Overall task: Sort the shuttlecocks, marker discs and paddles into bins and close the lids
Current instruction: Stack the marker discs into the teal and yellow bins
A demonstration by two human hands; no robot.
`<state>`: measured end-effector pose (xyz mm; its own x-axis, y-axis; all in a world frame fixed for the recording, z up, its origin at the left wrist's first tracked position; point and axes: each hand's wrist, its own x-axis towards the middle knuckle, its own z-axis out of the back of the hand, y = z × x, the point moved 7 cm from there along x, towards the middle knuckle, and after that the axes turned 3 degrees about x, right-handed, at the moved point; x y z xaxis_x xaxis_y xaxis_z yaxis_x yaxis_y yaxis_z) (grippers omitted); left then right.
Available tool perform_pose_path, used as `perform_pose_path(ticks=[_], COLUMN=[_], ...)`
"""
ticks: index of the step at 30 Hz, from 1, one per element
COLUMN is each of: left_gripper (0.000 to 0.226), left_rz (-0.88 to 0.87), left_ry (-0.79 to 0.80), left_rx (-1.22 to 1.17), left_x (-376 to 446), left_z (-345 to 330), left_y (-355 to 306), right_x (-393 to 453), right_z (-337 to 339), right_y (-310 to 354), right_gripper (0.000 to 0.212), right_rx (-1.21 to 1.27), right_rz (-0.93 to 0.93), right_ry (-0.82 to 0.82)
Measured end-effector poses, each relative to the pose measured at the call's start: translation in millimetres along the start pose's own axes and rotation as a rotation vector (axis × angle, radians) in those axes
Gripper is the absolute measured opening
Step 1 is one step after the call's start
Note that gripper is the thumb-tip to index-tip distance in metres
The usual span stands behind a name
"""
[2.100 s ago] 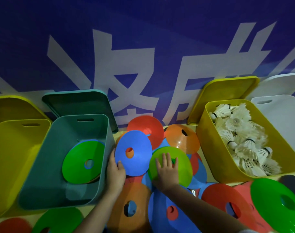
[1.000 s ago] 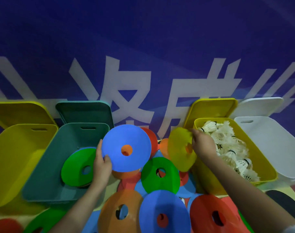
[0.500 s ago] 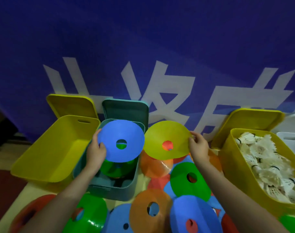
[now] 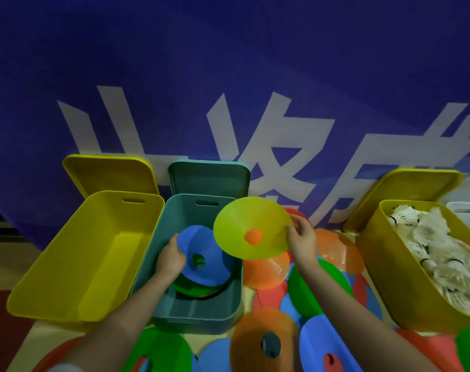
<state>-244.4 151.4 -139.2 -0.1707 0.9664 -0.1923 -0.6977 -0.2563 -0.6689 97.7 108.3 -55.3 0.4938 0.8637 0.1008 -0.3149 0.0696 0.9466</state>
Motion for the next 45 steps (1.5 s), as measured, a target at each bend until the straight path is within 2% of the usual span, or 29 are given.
perform_pose_path(ticks=[2,6,8,12,14,16,18,22,25,29,32,34,38,40,43,45], left_gripper=[0.041,0.048,0.05,0.041,0.042,0.05,0.052,0.044,0.044,0.043,0.041,0.039,0.029,0.025,0.03,0.034], left_rz=[0.002,0.028,-0.037,-0.407,-0.467,-0.361,-0.232,-0.292,-0.31,-0.256,-0.274,-0.257,-0.209,-0.234,-0.313,-0.39], left_ry=[0.082,0.177,0.101,-0.159,-0.262,-0.234,-0.14,-0.155,-0.176,-0.201,-0.218,-0.219,-0.23,-0.257,-0.324,-0.339], left_rx=[-0.009,0.026,0.06,-0.025,0.07,0.165,0.125,0.061,0.093,0.077,0.085,0.089,0.103,0.169,0.311,0.275], left_x=[9,24,28,8,1,2,2,-9,-11,-9,-9,-8,-8,-11,-20,-37], left_z=[-14,-20,-3,64,86,89,80,77,77,80,81,80,81,84,87,83], left_y=[3,9,0,-35,-29,-7,16,18,15,18,17,17,19,15,3,-16], right_x=[-5,-14,-17,-21,-22,-23,-27,-44,-53,-65,-62,-60,-69,-71,-62,-53], right_z=[-2,-9,-16,-49,-76,-112,-150,-207,-227,-218,-212,-212,-189,-152,-85,-37], right_y=[-4,-1,8,39,53,58,55,37,6,-44,-47,-26,36,54,46,24], right_gripper=[0.028,0.033,0.035,0.039,0.041,0.041,0.044,0.052,0.056,0.064,0.063,0.058,0.051,0.043,0.035,0.032], right_rx=[-0.031,-0.078,-0.102,-0.189,-0.267,-0.389,-0.523,-0.755,-0.848,-0.897,-1.063,-0.984,-0.43,-0.277,-0.157,-0.14], right_rz=[-0.008,0.015,0.036,0.196,0.284,0.334,0.337,0.292,0.222,-0.002,0.042,0.124,0.336,0.408,0.351,0.26], right_ry=[-0.031,-0.045,-0.029,0.077,0.167,0.28,0.409,0.599,0.654,0.679,0.663,0.657,0.604,0.508,0.33,0.206])
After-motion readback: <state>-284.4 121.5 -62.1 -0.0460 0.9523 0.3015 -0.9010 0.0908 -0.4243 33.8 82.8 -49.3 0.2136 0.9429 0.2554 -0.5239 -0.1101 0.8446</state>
